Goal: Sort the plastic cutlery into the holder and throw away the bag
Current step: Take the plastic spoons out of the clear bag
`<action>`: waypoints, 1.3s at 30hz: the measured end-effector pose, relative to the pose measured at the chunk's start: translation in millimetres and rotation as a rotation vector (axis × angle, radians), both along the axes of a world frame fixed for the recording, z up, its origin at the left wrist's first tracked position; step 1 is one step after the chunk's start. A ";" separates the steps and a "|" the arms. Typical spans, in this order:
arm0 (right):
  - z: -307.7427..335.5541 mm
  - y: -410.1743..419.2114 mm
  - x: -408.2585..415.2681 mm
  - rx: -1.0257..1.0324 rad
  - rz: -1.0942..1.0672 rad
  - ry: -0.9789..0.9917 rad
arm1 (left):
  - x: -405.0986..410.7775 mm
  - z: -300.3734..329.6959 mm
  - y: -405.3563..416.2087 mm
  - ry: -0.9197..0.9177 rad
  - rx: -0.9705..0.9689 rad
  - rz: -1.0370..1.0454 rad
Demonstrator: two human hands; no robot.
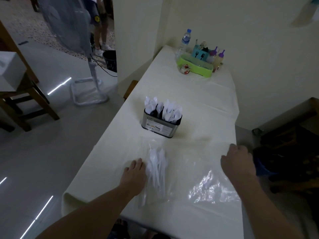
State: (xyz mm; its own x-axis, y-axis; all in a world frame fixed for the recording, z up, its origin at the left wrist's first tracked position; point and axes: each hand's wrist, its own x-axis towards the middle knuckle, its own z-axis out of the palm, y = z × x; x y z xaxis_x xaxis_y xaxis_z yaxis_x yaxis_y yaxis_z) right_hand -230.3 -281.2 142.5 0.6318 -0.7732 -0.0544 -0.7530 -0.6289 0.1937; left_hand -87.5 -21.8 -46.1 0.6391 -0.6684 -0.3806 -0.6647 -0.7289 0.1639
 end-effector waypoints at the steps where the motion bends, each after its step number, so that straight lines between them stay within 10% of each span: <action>1: -7.5 7.7 5.2 0.026 0.038 -0.004 | 0.3 0.2 -0.2 0.007 -0.012 0.009; 10: -90.8 108.4 63.3 0.504 0.299 -0.038 | 9.3 -3.5 2.1 0.055 -0.230 0.151; 18: -134.2 169.8 92.5 0.646 0.174 -0.073 | 31.0 -4.9 -1.0 0.406 -0.447 0.712; 39: -157.9 210.1 107.2 0.607 -0.070 -0.038 | 54.7 -3.5 10.4 0.811 -0.447 0.706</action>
